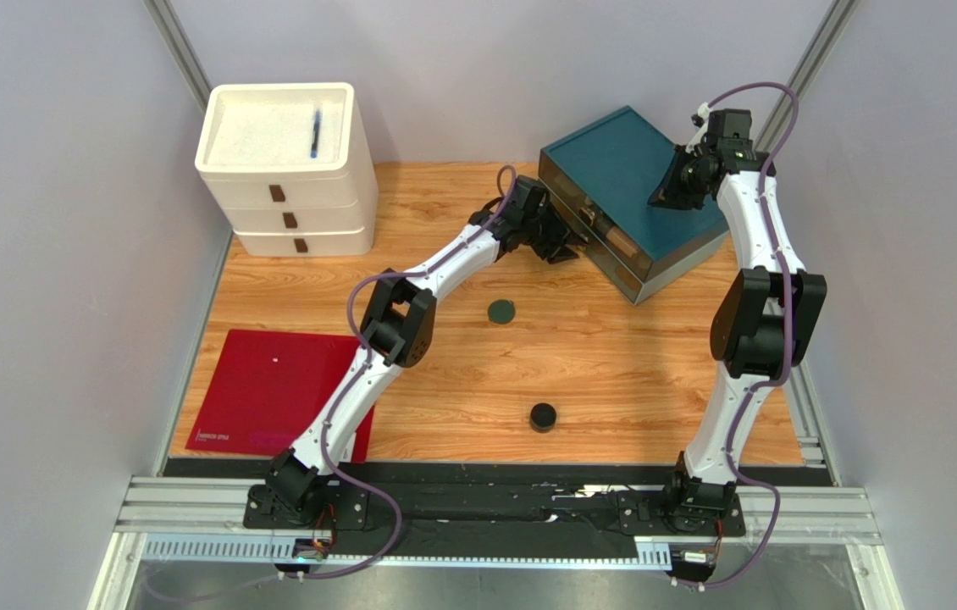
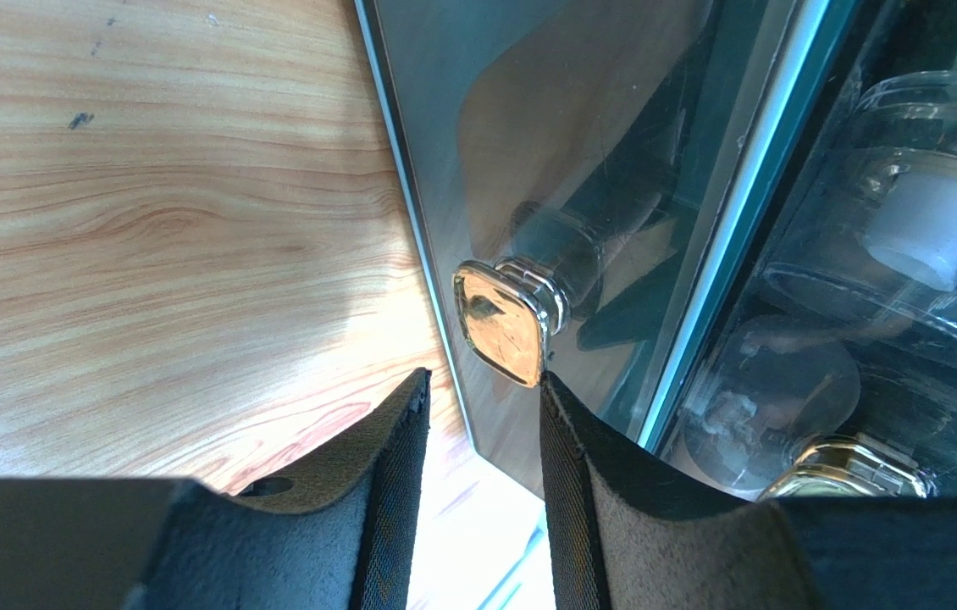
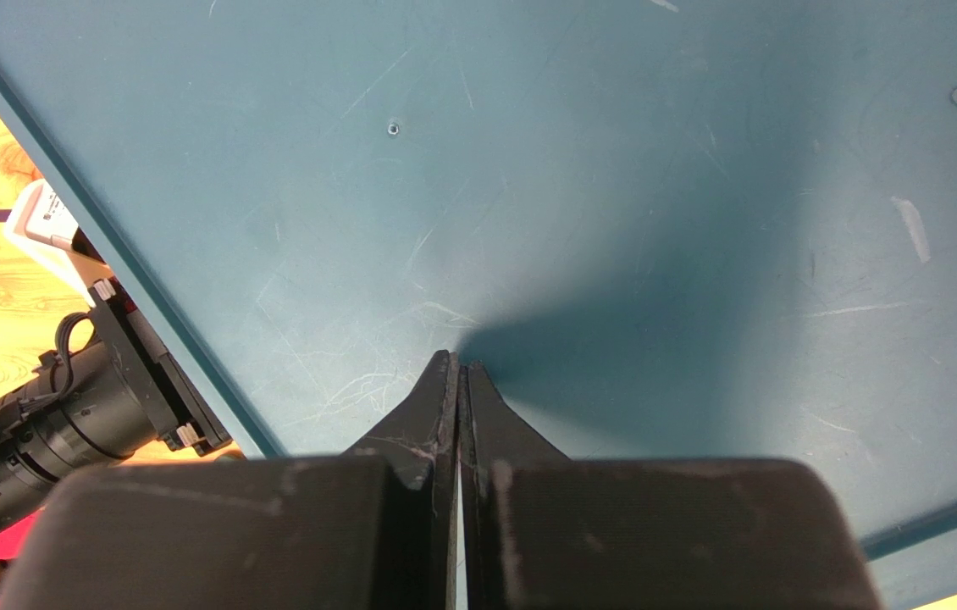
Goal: Organize the makeup
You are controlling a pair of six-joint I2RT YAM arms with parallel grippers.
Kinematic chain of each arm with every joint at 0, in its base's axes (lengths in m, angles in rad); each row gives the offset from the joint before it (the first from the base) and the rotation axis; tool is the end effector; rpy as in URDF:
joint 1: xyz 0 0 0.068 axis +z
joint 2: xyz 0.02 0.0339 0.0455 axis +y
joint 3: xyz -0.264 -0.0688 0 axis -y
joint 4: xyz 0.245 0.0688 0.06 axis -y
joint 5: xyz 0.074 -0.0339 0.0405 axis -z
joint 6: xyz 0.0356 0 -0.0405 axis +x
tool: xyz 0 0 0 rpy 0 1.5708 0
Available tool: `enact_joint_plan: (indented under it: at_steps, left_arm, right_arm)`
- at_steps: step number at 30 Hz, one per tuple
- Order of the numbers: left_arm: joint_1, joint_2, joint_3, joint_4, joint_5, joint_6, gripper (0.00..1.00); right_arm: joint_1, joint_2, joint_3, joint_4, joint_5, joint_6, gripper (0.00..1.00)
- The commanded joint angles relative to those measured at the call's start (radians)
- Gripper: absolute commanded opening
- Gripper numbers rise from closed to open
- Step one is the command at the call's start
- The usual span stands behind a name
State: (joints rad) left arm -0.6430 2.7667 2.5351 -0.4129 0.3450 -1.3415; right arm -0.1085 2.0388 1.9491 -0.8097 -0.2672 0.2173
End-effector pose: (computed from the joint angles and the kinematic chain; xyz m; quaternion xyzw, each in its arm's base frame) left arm 0.4760 -0.3717 0.1477 -0.2295 0.8544 -0.4525 0.1121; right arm 0.4542 -0.0400 0.3021 0.1085 0.9305 0.1433 0.3192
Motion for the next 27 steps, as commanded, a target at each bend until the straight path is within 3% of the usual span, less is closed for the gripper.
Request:
enact_joint_plan:
  at_steps: [1, 9, 27]
  left_arm:
    - [-0.003, 0.011, 0.037, -0.033, -0.031, -0.011, 0.43]
    - [0.005, 0.019, 0.034, -0.017, -0.083, -0.067, 0.37]
    - [0.042, -0.030, -0.007, -0.096, -0.201, 0.039, 0.26]
  right_arm:
    - [-0.016, 0.061, -0.065, -0.143, 0.080, -0.024, 0.00]
    - [-0.023, 0.049, -0.078, -0.141, 0.080, -0.025, 0.00]
    - [-0.025, 0.046, -0.087, -0.137, 0.080, -0.027, 0.00]
